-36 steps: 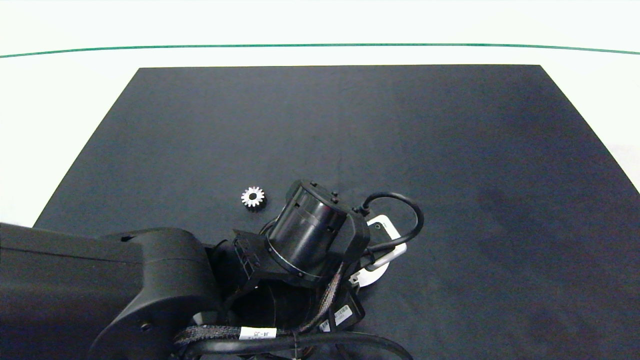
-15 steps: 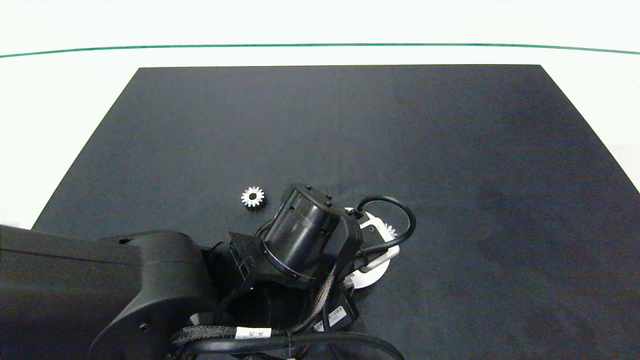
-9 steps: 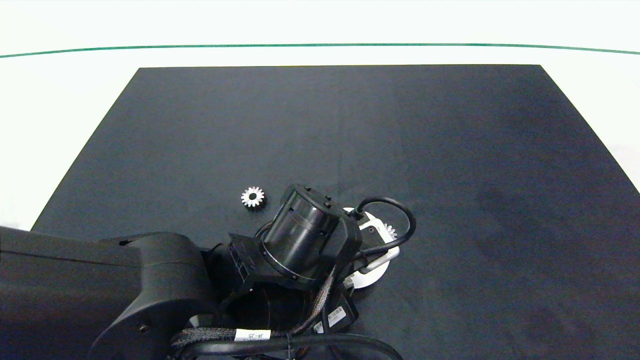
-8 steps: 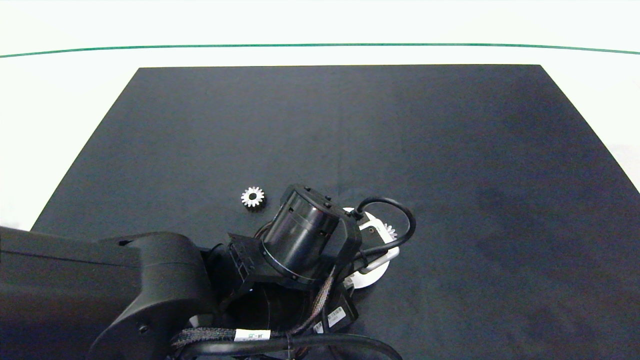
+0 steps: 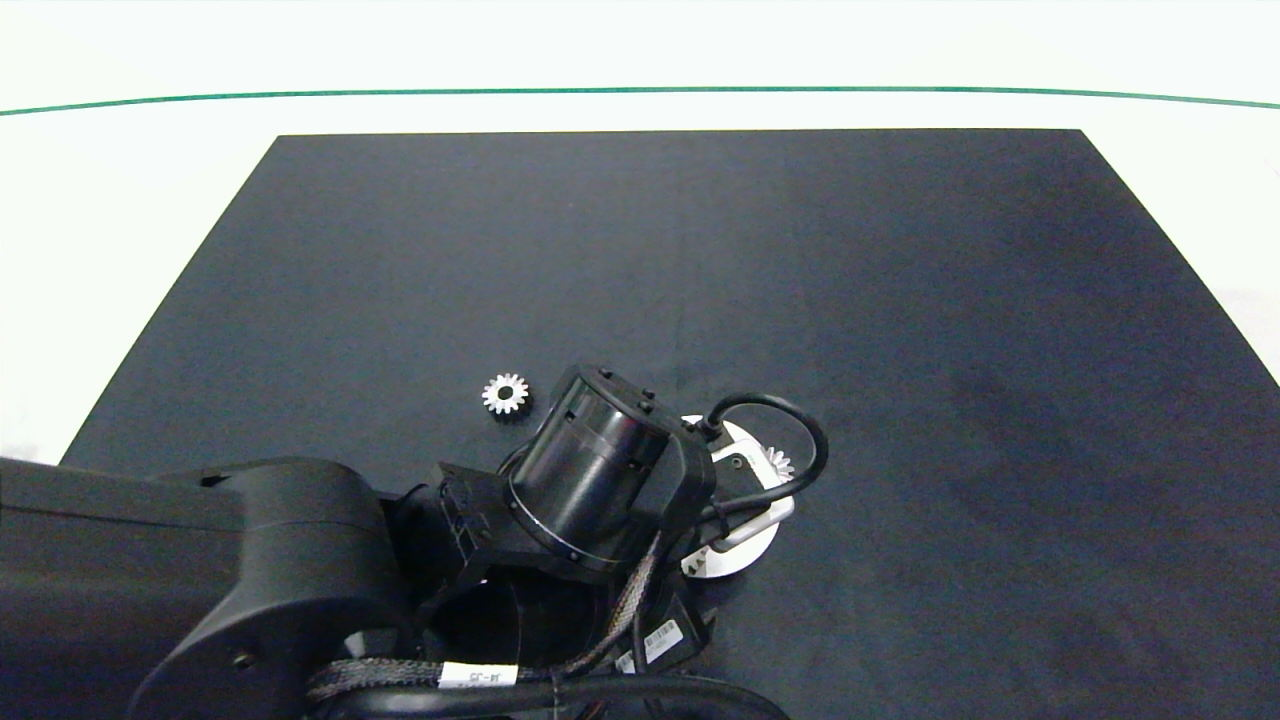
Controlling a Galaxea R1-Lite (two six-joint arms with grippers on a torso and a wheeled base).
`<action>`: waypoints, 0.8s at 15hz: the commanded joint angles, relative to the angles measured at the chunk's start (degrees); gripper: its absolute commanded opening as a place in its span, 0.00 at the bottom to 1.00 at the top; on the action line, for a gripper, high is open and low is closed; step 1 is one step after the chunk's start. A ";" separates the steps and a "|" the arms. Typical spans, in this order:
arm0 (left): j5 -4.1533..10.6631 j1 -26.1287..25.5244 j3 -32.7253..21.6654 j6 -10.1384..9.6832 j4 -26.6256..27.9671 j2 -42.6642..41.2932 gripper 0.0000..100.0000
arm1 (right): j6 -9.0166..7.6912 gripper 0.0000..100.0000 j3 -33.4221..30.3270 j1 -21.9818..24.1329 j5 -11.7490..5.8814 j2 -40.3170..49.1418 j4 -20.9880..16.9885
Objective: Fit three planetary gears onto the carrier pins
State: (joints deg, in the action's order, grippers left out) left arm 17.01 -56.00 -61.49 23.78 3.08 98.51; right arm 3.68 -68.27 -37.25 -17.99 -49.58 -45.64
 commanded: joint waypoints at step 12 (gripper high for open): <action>-0.57 16.19 -10.76 0.21 10.80 -3.59 1.00 | 0.01 1.00 -0.29 -0.01 0.42 -0.69 0.03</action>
State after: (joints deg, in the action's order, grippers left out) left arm 16.36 -40.90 -71.96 23.84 13.80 93.90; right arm 3.68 -68.55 -37.23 -17.47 -50.44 -45.34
